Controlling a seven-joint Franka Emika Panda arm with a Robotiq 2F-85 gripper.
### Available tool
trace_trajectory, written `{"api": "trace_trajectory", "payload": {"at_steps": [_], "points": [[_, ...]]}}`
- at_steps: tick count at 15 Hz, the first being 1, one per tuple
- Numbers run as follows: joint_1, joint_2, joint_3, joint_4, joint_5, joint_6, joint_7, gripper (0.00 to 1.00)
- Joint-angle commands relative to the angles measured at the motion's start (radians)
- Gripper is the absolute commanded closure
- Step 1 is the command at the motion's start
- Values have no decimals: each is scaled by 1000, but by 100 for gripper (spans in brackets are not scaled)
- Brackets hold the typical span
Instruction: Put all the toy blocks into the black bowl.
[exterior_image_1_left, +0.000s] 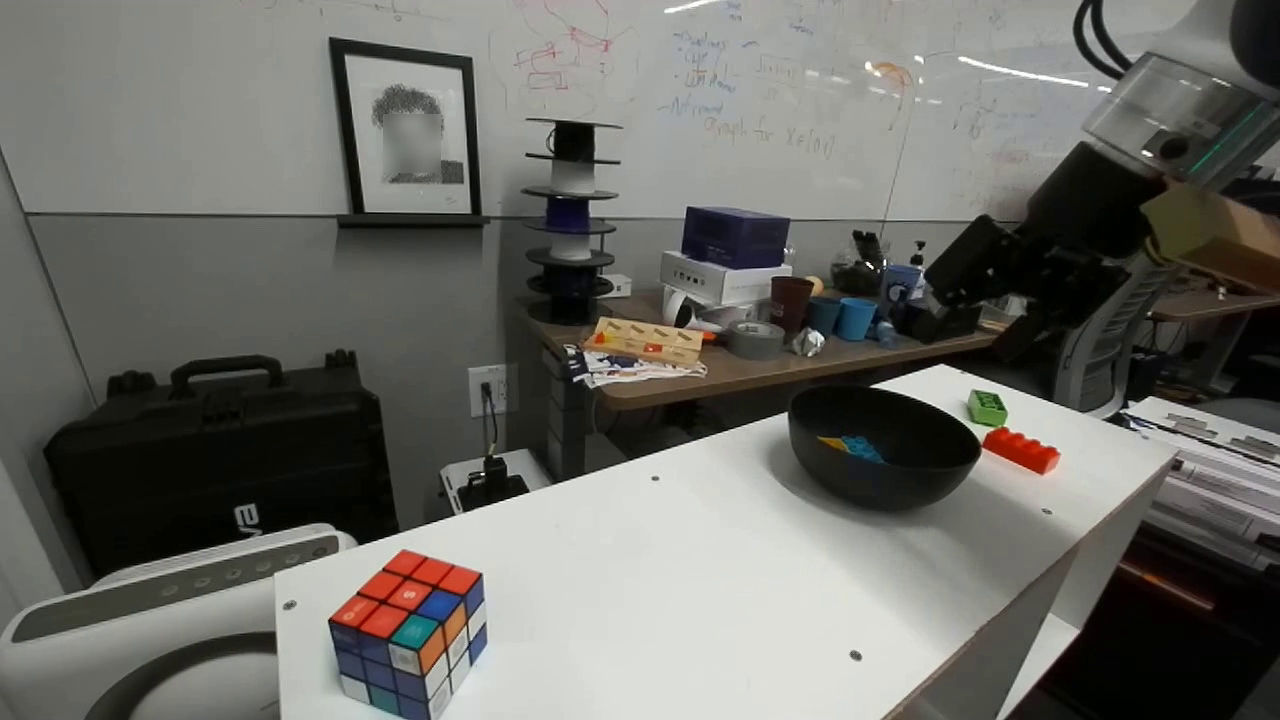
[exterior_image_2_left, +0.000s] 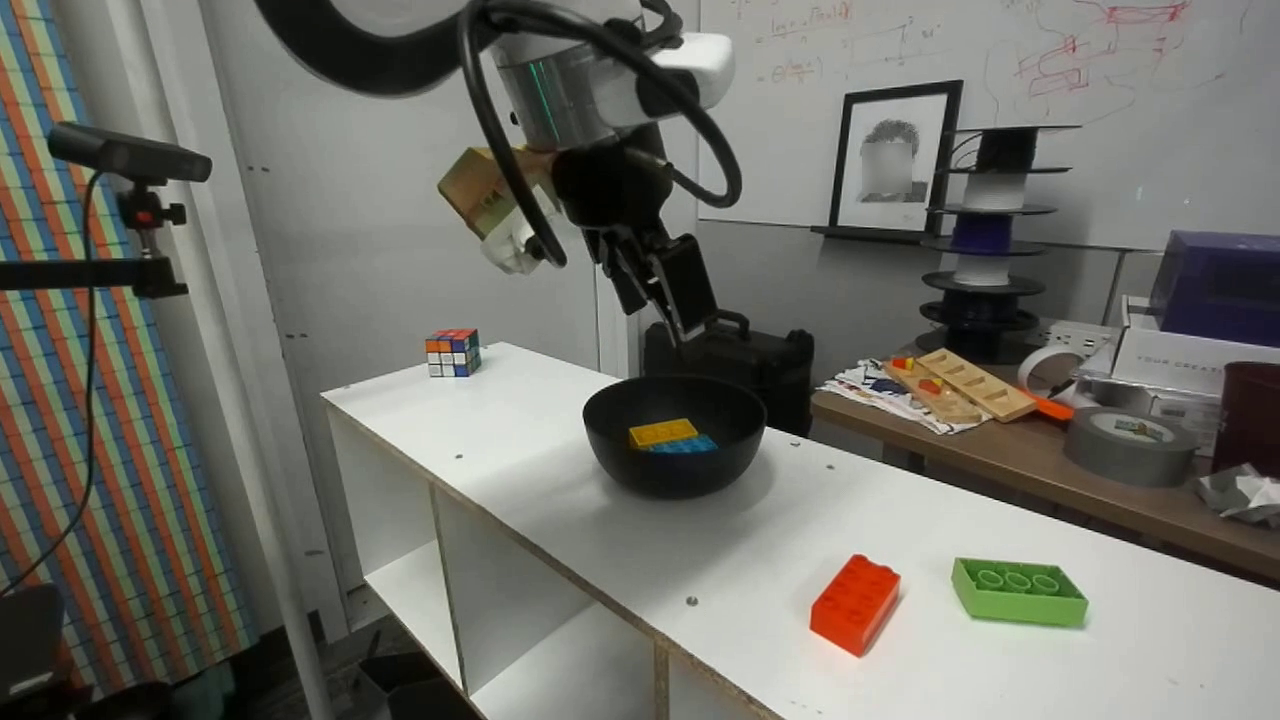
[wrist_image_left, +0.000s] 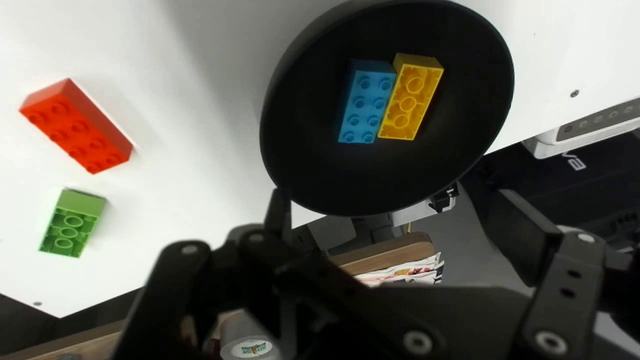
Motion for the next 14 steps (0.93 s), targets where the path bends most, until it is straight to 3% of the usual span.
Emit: {"api": "trace_trajectory", "payload": {"at_steps": [1,3,7,14], "points": [[-93,-86,21,-24,190,-129,-204,0],[-116,-111,-51,-16,196,-270,-213,0],[-138,-59,-161,69,6,-460,-88,0],[-75,126,-181,275,-329,-404,98,0]]}}
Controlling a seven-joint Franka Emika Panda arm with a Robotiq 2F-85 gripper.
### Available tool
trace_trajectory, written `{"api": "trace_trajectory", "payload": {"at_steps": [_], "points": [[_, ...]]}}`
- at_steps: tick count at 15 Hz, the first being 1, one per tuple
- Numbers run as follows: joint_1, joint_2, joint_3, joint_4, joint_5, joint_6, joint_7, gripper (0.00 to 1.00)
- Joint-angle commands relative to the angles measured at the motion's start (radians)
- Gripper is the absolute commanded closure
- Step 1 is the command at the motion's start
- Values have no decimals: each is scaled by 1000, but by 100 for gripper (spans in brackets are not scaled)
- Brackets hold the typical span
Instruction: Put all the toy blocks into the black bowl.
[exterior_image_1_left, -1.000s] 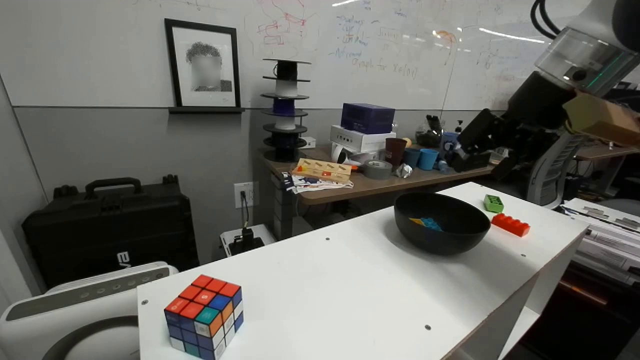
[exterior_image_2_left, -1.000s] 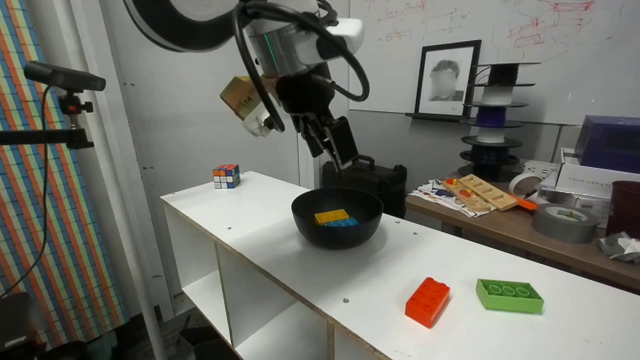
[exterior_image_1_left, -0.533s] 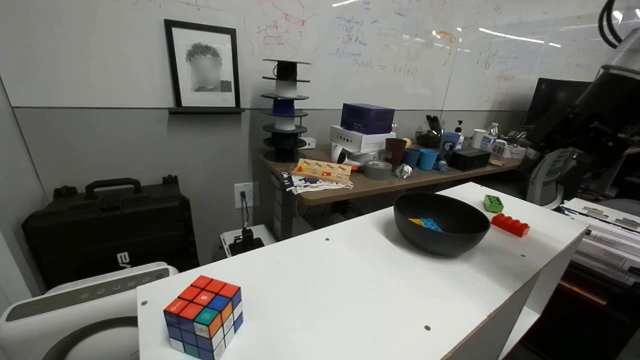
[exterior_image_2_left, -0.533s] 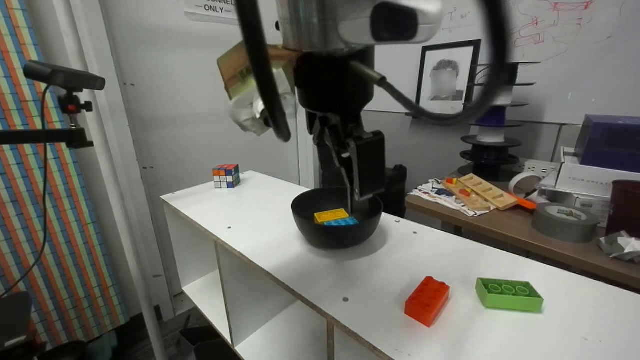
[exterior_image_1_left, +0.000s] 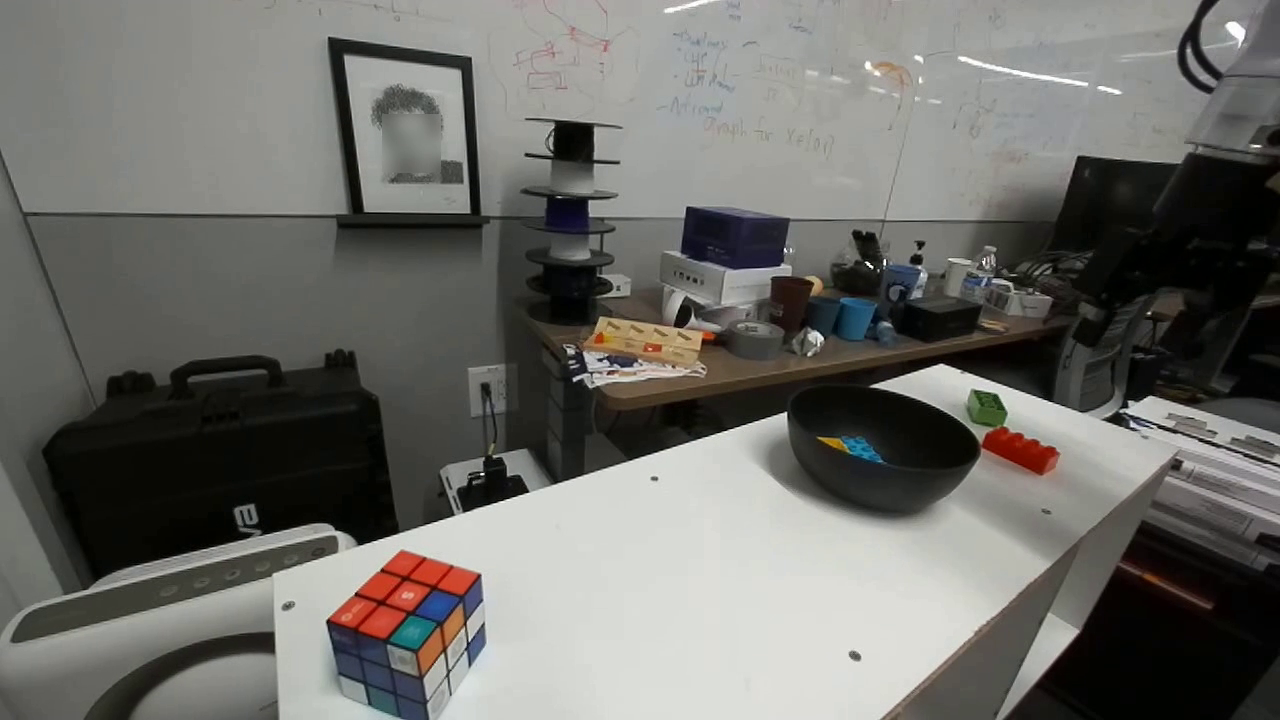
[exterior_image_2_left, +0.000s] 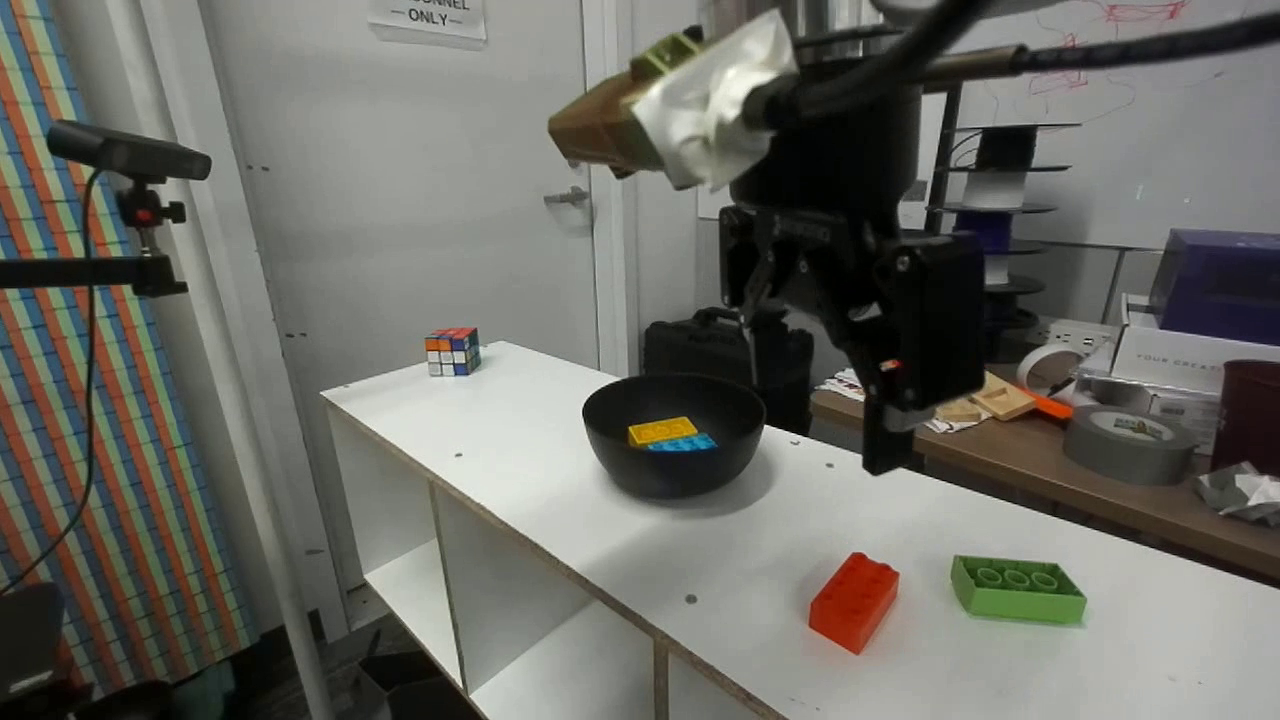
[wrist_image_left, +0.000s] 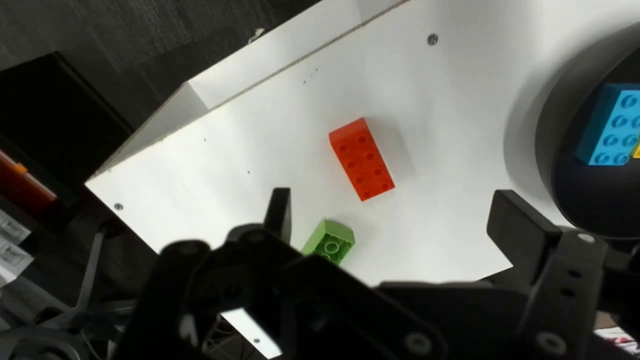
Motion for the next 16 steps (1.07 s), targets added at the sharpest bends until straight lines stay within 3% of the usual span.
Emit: {"api": "trace_trajectory", "payload": {"at_steps": [1,3,8,16], "points": [[59,129,1,135,-129,-23,54,0],[70,176,5,160,-164,-59,-1,0],[38,185,-7,96,-191,-84,-138,0],[-44,190,4,29,-112,107,-224,0]]}}
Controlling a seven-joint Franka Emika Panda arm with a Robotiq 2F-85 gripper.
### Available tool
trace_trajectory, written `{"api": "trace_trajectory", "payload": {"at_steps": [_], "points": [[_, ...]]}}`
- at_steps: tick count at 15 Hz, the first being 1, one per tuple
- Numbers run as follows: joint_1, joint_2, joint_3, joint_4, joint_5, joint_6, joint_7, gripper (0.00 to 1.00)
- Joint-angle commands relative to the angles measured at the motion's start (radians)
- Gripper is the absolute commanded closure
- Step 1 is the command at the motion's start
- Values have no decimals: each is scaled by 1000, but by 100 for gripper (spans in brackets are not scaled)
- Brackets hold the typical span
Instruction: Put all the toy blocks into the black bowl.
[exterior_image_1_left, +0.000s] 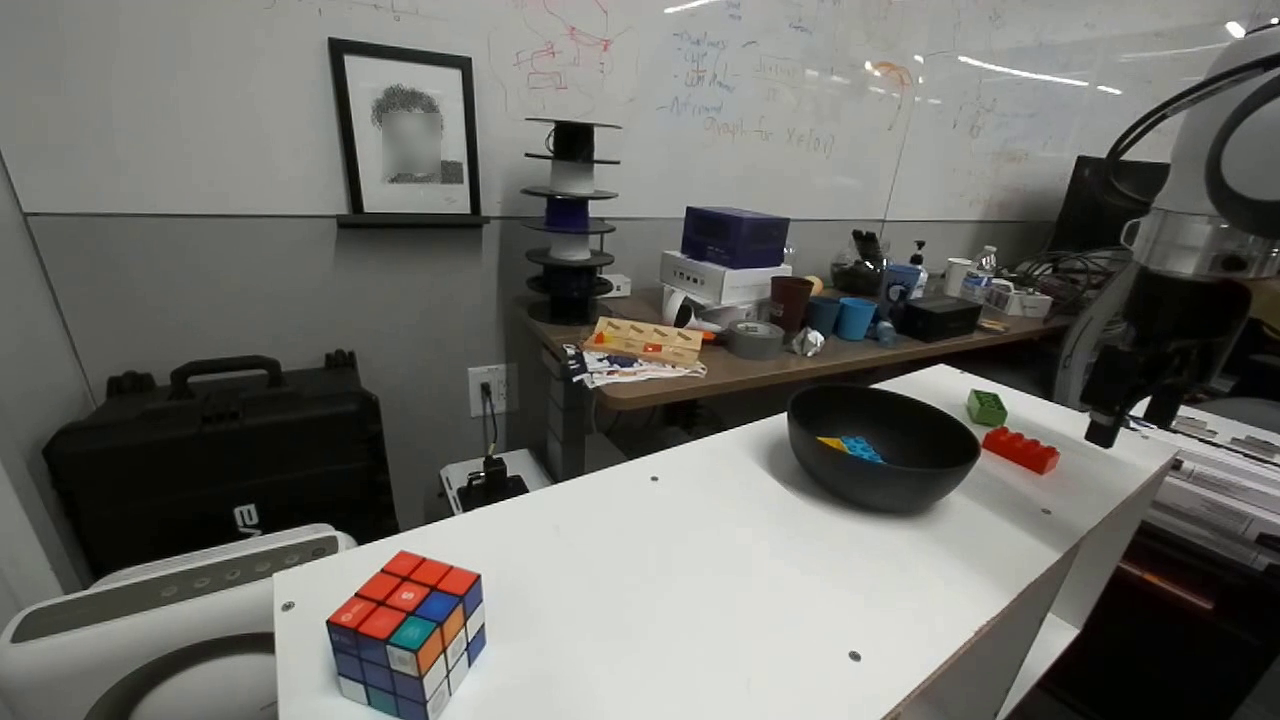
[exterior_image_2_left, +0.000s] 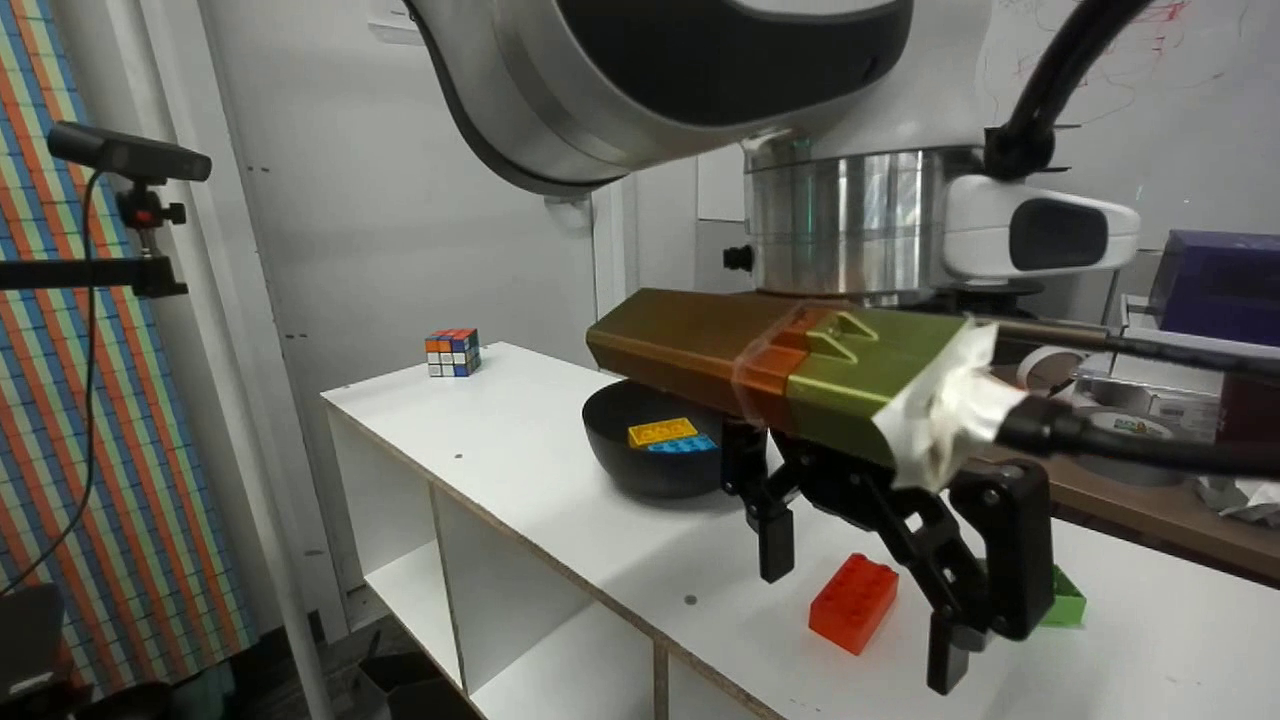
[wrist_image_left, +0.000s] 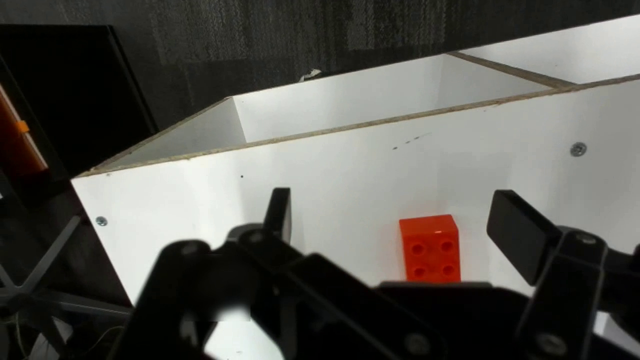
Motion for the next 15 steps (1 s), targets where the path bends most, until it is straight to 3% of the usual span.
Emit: {"api": "trace_trajectory", "payload": {"at_steps": [1,6,15], "points": [[-28,4,30,-22,72,109,-39,0],[-33,53,77,-1,158,185,-64,0],[-3,87,41,9,67,196,-31,0]]}}
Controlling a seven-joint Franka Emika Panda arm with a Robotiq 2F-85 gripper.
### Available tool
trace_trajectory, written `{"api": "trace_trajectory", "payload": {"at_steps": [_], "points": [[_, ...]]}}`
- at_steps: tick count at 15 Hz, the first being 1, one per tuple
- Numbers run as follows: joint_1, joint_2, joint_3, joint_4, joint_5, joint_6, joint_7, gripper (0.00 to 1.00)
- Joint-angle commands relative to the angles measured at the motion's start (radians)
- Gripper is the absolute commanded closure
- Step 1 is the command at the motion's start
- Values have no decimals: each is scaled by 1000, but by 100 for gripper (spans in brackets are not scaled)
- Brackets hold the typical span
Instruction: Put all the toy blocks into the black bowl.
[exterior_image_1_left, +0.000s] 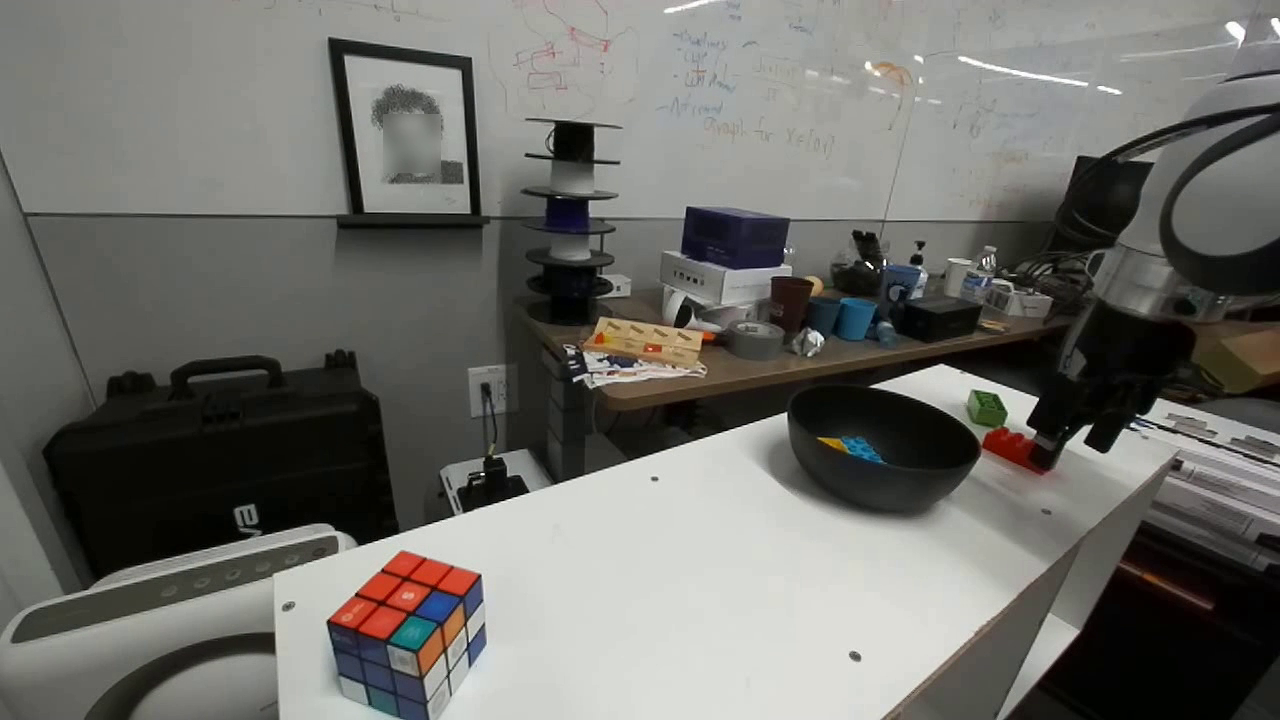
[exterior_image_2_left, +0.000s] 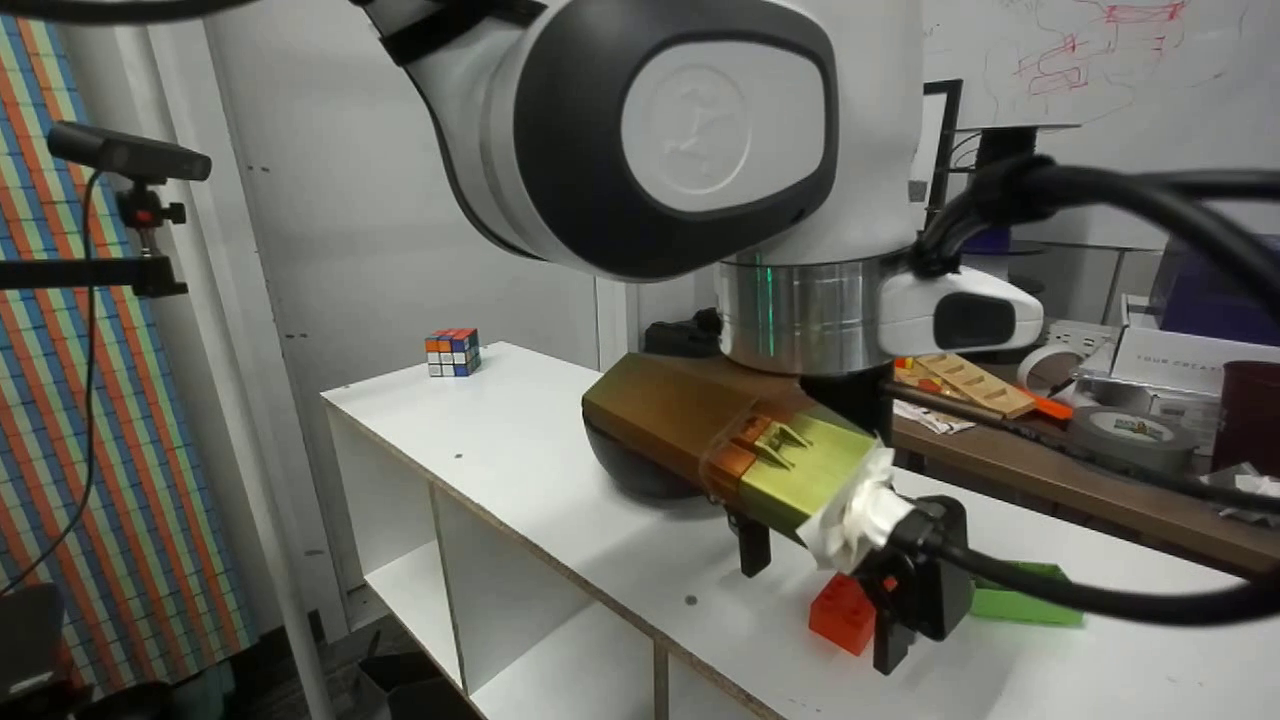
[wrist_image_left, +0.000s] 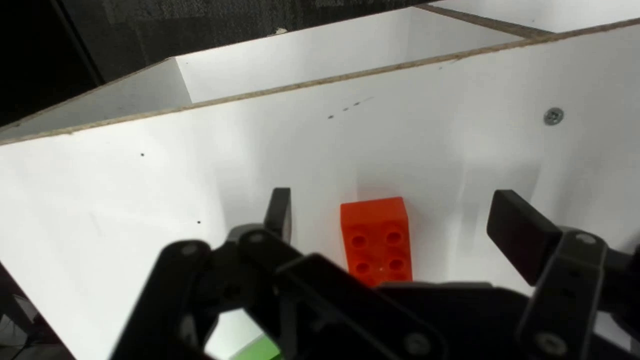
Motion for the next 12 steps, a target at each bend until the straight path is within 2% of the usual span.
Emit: {"api": "trace_trajectory", "payload": {"at_steps": [1,10,12], "points": [[10,12,-20,23,-23,42,6,0],[-5,116,-11,104,22,123,48,0],[-11,135,-6,122,40,136,71,27]]}}
